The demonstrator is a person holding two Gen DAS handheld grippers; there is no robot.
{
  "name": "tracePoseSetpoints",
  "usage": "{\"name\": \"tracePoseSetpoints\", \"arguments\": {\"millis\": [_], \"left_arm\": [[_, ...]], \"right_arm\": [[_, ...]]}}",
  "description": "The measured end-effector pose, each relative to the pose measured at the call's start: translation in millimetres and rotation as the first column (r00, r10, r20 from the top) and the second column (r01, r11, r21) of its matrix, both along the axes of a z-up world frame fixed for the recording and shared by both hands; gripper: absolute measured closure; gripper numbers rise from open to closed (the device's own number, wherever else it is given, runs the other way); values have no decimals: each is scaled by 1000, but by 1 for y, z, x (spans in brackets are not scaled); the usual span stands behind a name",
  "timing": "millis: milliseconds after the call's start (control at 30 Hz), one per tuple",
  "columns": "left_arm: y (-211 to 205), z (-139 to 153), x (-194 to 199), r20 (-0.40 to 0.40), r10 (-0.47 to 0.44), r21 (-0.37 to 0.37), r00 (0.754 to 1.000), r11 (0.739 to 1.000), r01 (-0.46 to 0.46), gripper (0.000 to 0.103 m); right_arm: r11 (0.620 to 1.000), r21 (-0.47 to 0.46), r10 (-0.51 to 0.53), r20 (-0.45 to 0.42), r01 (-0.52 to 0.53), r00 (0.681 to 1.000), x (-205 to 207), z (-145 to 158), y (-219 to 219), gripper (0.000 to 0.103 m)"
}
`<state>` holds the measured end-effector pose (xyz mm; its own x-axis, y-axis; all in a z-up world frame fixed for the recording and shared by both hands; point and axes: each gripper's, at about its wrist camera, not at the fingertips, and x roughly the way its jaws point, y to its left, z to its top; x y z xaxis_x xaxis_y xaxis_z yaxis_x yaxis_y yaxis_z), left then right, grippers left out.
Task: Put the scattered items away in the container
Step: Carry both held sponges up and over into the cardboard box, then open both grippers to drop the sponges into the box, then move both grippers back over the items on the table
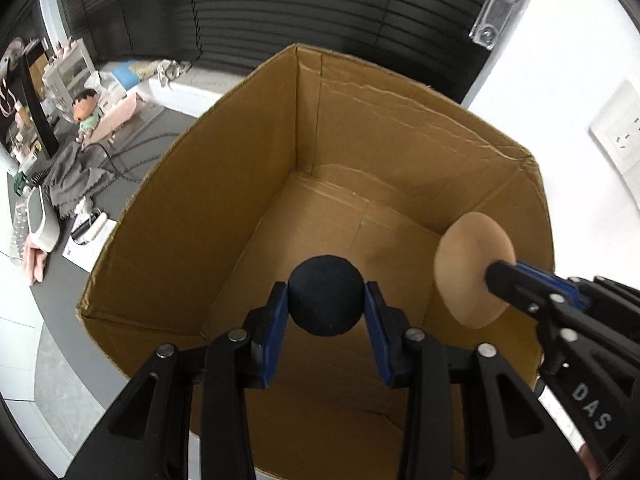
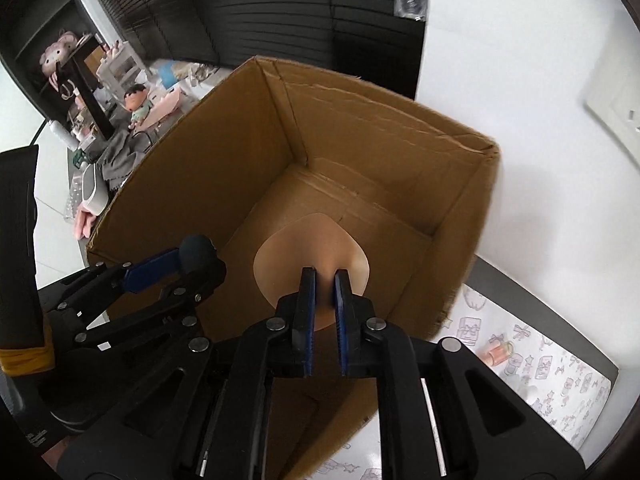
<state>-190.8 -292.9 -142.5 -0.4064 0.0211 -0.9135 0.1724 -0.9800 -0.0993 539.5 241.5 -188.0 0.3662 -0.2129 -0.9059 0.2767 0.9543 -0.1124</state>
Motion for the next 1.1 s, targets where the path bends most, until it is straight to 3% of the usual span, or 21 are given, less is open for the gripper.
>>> {"name": "tracePoseSetpoints", "arguments": {"millis": [167, 267, 300, 367, 433, 467, 667, 800, 1100], "left_arm": [[-5, -3, 3, 10, 3, 18, 1000, 1000, -4, 64], [-6, -2, 5, 9, 5, 12, 1000, 1000, -5, 56], [-5, 0, 6, 5, 2, 3, 1000, 1000, -2, 46], [-5, 3, 8, -5, -1, -27, 1000, 1000, 1, 36], [-6, 6, 11, -14, -7, -28, 1000, 1000, 7, 16], [-6, 8, 12, -17, -11, -26, 1000, 1000, 10, 16], [-1, 23, 22, -42, -31, -34, 999, 999, 30, 15], [13, 38, 34, -78, -71, -49, 994, 997, 67, 15], [60, 66, 69, -139, -83, -11, 987, 997, 82, 0]], "right_arm": [[1000, 11, -4, -9, 4, 1000, 1, -4, 0, 89], [1000, -4, -6, 4, 6, 1000, -1, 1, 2, 75], [1000, -10, -4, 8, 4, 1000, -1, 3, 3, 67], [999, -36, -12, 18, 13, 1000, -5, 9, 4, 59], [999, -43, -17, 36, 19, 999, -10, 16, 3, 41], [999, -43, -19, 44, 21, 999, -13, 20, 3, 32], [998, -42, -41, 80, 44, 996, -39, 45, 3, 14], [988, -102, -102, 143, 117, 984, -68, 67, -3, 0], [971, -162, -148, 171, 176, 974, -143, 100, -21, 0]]}}
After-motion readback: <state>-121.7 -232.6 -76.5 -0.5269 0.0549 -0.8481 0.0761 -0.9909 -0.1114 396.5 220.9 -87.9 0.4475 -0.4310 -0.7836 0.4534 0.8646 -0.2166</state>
